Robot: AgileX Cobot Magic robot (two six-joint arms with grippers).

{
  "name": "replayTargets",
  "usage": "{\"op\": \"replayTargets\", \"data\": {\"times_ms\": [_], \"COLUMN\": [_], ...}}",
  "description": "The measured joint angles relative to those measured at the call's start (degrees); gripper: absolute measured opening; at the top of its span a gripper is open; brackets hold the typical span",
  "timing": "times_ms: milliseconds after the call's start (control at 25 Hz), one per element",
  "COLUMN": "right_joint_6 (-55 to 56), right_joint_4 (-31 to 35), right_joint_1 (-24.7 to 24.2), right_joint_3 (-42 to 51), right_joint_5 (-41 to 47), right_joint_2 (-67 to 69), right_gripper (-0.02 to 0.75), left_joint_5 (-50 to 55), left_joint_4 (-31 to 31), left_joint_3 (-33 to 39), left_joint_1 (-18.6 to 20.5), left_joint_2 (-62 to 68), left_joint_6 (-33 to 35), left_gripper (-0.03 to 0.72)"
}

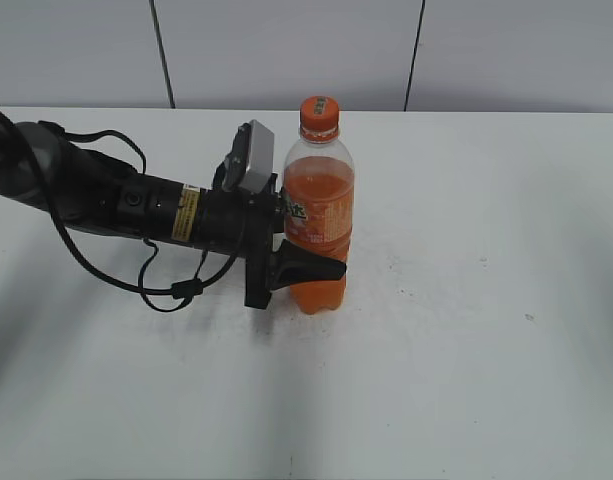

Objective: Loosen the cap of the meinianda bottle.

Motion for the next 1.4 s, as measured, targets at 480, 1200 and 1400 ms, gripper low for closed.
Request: {"op": "replayTargets", "data": {"times_ms": [480, 1200, 1400], "right_joint_6": [4.2, 21.1, 29.2], "right_joint_4": [1.0, 0.0, -0.5], "right_joint_1": [0.0, 10.4, 19.7], "right_joint_3": [-15.8, -36.7, -42.7], "right_joint_5": [3.6, 14.0, 14.2], "right_joint_2": [29.3, 44.7, 50.0], "right_gripper": [0.547, 0.547, 0.547], "left_joint_5": [-0.1, -1.9, -2.1], "left_joint_4": [-0.2, -0.6, -0.6], "left_joint_3": [0.0, 0.0, 0.0], "left_joint_1": [0.0, 0.0, 0.0], "left_joint_2": [0.1, 0.1, 0.1], "left_joint_6": [0.0, 0.0, 0.0], "left_gripper": [0.394, 0.394, 0.394]}}
